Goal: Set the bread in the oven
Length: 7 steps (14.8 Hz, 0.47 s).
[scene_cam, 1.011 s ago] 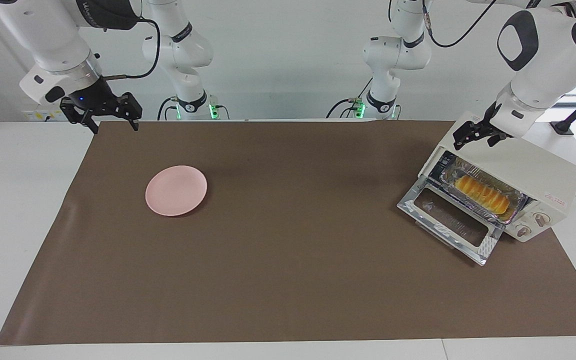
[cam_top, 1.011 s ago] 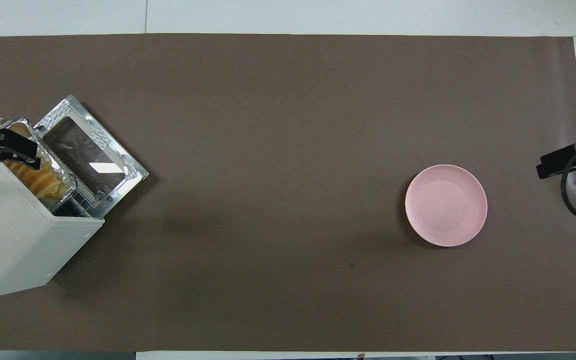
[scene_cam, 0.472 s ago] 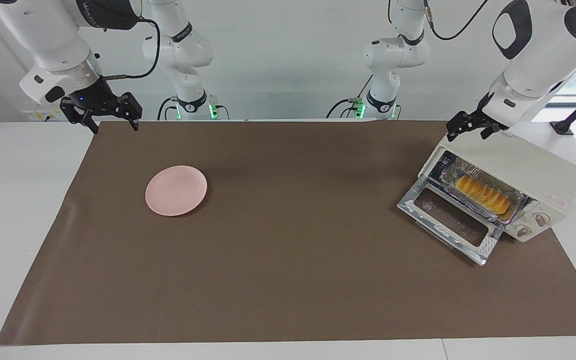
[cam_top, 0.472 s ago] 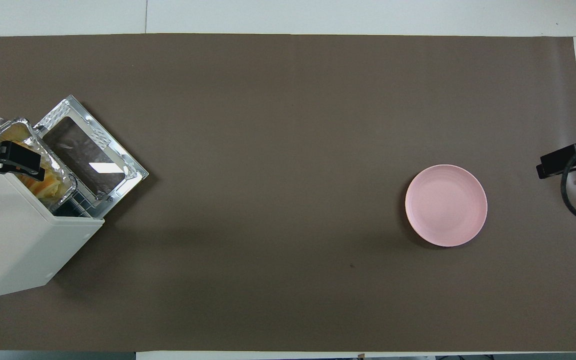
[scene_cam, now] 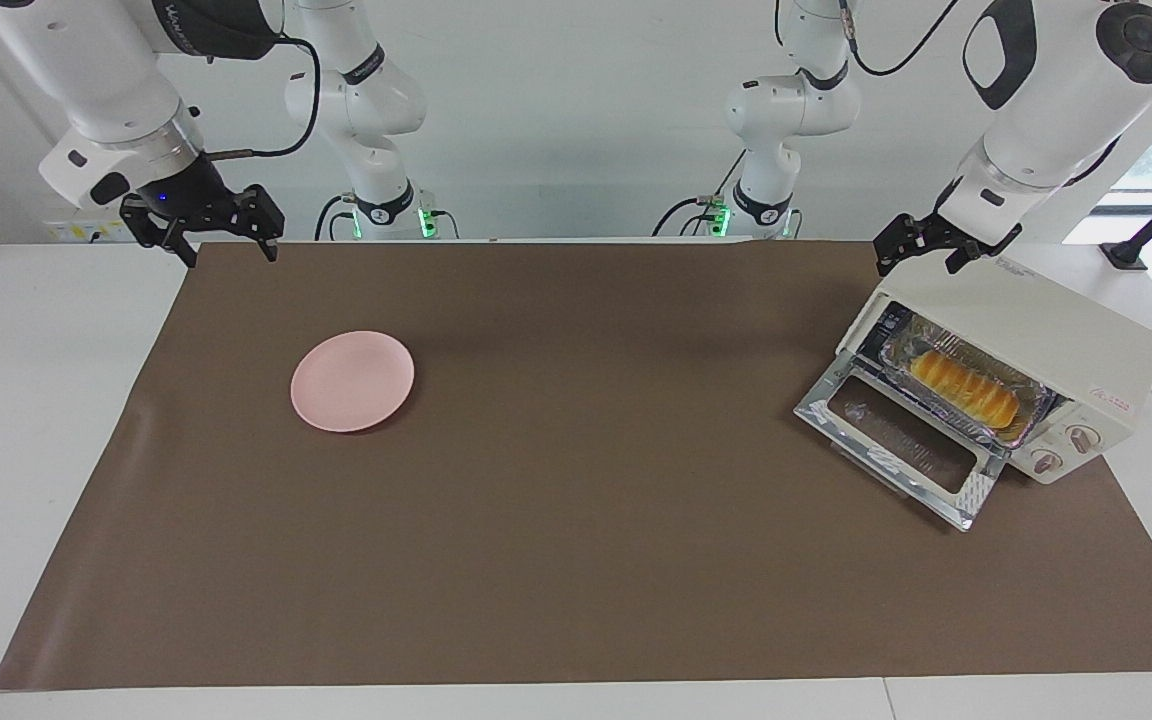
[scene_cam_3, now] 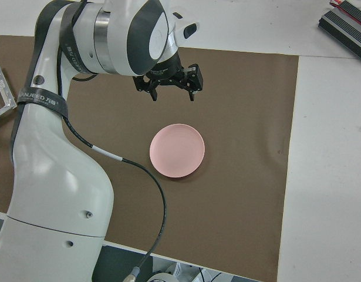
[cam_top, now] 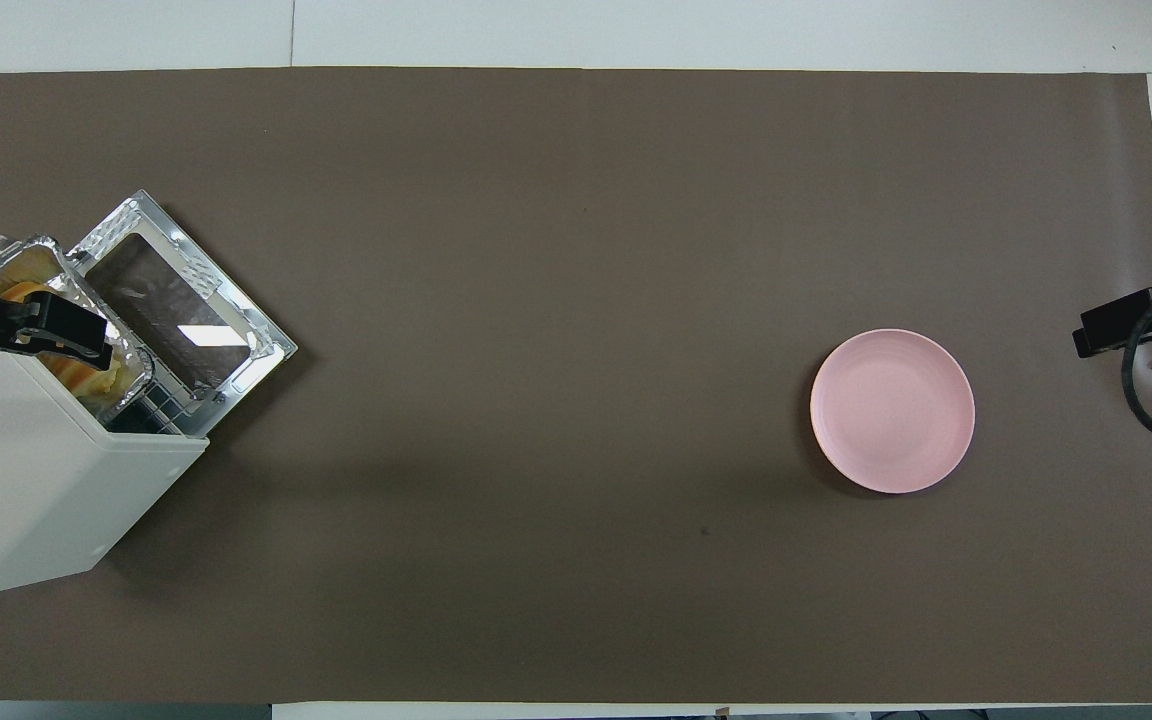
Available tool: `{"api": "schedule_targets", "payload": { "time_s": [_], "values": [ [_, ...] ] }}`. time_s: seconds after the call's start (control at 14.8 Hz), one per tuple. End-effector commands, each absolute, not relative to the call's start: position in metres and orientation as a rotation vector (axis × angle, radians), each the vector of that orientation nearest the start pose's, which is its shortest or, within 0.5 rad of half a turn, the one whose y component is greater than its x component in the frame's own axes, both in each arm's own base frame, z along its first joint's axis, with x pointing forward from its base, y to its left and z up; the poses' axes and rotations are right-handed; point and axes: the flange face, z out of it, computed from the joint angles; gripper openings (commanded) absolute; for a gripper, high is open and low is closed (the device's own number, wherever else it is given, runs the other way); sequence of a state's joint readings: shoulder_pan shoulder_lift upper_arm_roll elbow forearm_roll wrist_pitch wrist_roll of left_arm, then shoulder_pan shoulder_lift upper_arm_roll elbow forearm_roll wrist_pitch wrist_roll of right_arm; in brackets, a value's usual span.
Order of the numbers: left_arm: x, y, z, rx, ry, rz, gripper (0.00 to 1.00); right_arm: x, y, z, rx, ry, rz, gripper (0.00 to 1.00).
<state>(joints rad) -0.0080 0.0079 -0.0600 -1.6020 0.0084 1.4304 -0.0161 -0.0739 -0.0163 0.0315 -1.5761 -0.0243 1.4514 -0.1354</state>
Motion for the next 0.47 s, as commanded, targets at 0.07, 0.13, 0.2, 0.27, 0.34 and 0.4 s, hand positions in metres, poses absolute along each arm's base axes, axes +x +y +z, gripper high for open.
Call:
{"api": "schedule_targets", "payload": {
  "time_s": [0.07, 0.13, 0.2, 0.27, 0.34, 0.4],
  "values": [
    [0.5318, -0.0362, 0.6018, -3.101, 0.138, 0.278, 1.00, 0.5296, -0.0258, 0.6225, -3.163, -0.132, 0.177, 1.00],
    [0.5320, -0.0354, 0.6019, -3.101, 0.141, 0.276, 1.00, 0.5295, -0.0258, 0.6224, -3.163, -0.132, 0.179, 1.00],
    [0.5332, -0.0346, 0.6013, -3.103, 0.141, 0.264, 1.00, 0.5295, -0.0258, 0.6224, -3.163, -0.132, 0.180, 1.00],
    [0.5344, -0.0348, 0.6023, -3.105, 0.139, 0.243, 1.00, 0.5295, -0.0258, 0.6224, -3.163, -0.132, 0.180, 1.00],
    [0.5354, -0.0356, 0.6020, -3.105, 0.139, 0.236, 1.00, 0.5294, -0.0258, 0.6217, -3.162, -0.132, 0.182, 1.00],
    [0.5360, -0.0352, 0.6023, -3.109, 0.137, 0.229, 1.00, 0.5296, -0.0258, 0.6225, -3.163, -0.132, 0.177, 1.00]
  ]
}}
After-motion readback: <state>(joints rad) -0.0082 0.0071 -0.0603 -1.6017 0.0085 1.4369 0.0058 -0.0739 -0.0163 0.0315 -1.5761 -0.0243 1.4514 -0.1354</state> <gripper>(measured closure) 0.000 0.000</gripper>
